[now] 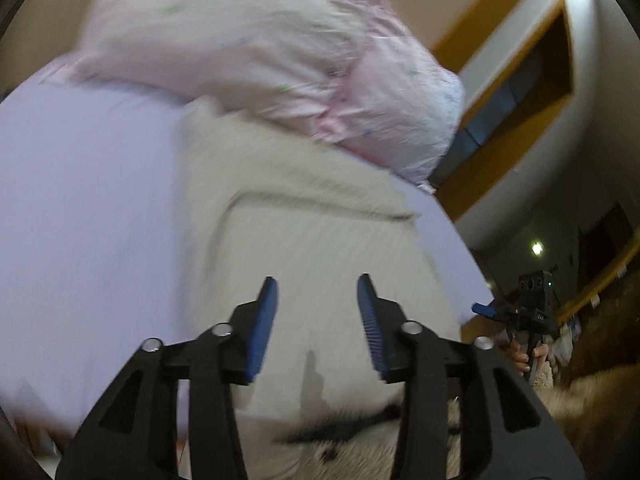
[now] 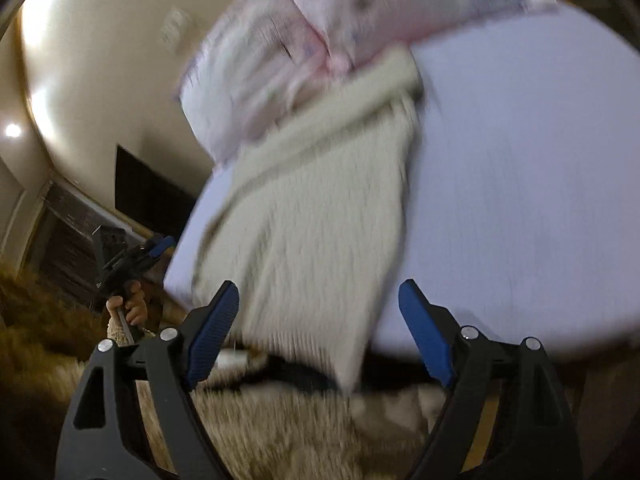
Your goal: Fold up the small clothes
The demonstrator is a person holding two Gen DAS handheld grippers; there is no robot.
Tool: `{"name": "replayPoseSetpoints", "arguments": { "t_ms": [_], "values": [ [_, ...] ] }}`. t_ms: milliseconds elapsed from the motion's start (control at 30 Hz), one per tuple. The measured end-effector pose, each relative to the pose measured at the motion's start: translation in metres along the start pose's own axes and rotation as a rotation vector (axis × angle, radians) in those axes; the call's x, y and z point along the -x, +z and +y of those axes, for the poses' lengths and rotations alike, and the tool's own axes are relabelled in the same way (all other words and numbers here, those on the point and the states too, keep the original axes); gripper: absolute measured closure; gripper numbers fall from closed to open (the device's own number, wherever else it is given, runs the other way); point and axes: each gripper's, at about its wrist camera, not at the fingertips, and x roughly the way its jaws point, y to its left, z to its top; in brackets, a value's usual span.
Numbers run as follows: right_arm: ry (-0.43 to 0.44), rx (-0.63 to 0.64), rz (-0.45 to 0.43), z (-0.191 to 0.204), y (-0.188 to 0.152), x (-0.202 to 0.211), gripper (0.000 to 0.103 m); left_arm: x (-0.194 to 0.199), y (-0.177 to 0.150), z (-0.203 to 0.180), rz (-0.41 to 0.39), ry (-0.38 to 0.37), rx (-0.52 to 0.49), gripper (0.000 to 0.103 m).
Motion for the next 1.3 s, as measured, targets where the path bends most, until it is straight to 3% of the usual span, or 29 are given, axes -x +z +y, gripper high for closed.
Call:
{"name": "replayPoseSetpoints", "arguments": {
  "t_ms": [133,233,333,400,467,500,533,567,633,700,833,967,1067,1167,1233,1300],
  "values": [
    [0.068,-0.175,0.075,-0.032,-0.027,-0.014,0.03,0.019,-0.06,0.035,0.033,0.0,0.117,0.056],
    [0.178,-0.276,0.102,-0.052,-0.035,-0.037,0.046,0.003,-0.082,0.041,0.076,-0.024,0.131,0.051],
    [0.23,-0.297,0.13,-0.056,-0.04,-0.059,0.049,-0.021,-0.094,0.043,0.11,-0.049,0.156,0.051],
    [0.27,-0.306,0.14,-0.055,-0.043,-0.072,0.058,-0.03,-0.099,0.045,0.105,-0.08,0.176,0.051],
    [0.317,-0.308,0.134,-0.056,-0.043,-0.079,0.084,-0.043,-0.099,0.05,0.091,-0.094,0.213,0.051],
    [0.345,-0.309,0.132,-0.055,-0.044,-0.084,0.089,-0.046,-0.1,0.053,0.09,-0.098,0.231,0.052],
    [0.353,-0.306,0.13,-0.054,-0.046,-0.084,0.094,-0.05,-0.101,0.056,0.086,-0.11,0.256,0.058],
    [0.359,-0.293,0.124,-0.052,-0.046,-0.084,0.094,-0.052,-0.103,0.058,0.083,-0.139,0.278,0.074],
    [0.35,-0.239,0.102,-0.041,-0.043,-0.078,0.095,-0.051,-0.106,0.055,0.093,-0.174,0.285,0.095],
    [0.358,-0.167,0.047,-0.027,-0.032,-0.063,0.095,-0.043,-0.102,0.046,0.088,-0.2,0.261,0.096],
    [0.379,-0.012,-0.12,0.003,0.013,-0.022,0.095,-0.017,-0.056,0.024,-0.022,-0.244,0.168,0.096],
    [0.38,0.138,-0.282,0.039,0.092,-0.01,0.096,-0.011,0.039,0.02,-0.202,-0.14,0.119,0.096],
    [0.336,0.158,-0.376,0.051,0.143,-0.022,0.096,-0.036,0.111,0.04,-0.298,-0.067,0.195,0.096],
    [0.21,0.052,-0.45,0.031,0.202,-0.055,0.096,-0.085,0.166,0.059,-0.282,0.062,0.216,0.096],
    [0.087,-0.044,-0.441,0.01,0.235,-0.089,0.096,-0.129,0.191,0.073,-0.231,0.148,0.23,0.096],
    [-0.065,-0.111,-0.387,-0.012,0.257,-0.127,0.096,-0.156,0.195,0.088,-0.174,0.169,0.278,0.096]
  ]
}}
